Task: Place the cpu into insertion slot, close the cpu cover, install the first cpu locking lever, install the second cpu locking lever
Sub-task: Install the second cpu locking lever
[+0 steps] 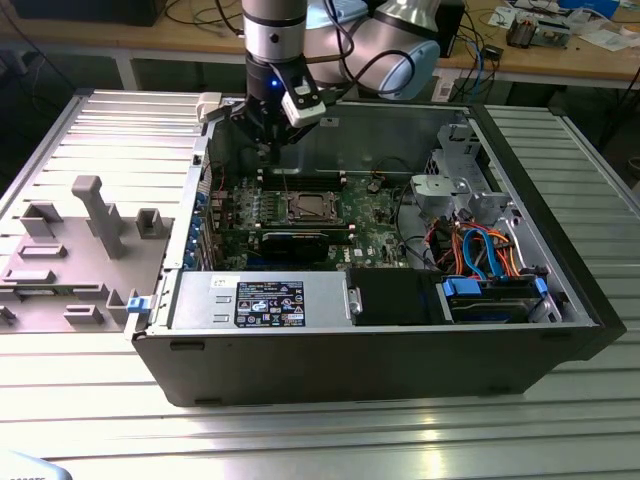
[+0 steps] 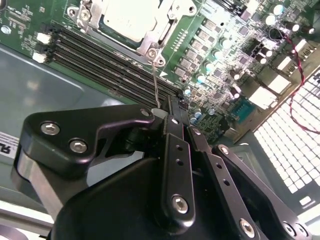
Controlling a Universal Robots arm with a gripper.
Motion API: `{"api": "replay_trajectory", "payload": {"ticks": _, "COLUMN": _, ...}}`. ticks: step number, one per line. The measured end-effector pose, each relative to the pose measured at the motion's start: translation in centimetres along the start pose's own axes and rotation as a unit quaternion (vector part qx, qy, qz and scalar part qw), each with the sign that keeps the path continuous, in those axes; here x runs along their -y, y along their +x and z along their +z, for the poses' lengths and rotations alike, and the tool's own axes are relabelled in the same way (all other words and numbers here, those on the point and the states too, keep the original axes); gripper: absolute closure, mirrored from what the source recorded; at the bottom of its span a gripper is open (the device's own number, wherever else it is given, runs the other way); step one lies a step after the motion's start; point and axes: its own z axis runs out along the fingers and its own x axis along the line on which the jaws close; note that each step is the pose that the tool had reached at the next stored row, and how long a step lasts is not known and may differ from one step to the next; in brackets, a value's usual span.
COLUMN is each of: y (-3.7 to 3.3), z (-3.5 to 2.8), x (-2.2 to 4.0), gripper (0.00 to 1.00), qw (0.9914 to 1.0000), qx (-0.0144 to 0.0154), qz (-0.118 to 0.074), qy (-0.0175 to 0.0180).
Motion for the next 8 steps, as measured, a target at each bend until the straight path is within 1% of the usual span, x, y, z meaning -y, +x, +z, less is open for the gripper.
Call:
{"api": "replay_trajectory", "payload": {"ticks": 7, "y": -0.9, "z": 0.0, "x": 0.0, "gripper": 0.89, "qw": 1.0, "qx": -0.0004, "qz": 0.0, "qy": 0.0}}
{"api": "replay_trajectory", "payload": {"ticks": 8, "y": -1.14, "z": 0.0, "x": 0.0, "gripper": 0.89, "qw": 1.0, "qx": -0.0006, "qz": 0.0, "qy": 0.0}}
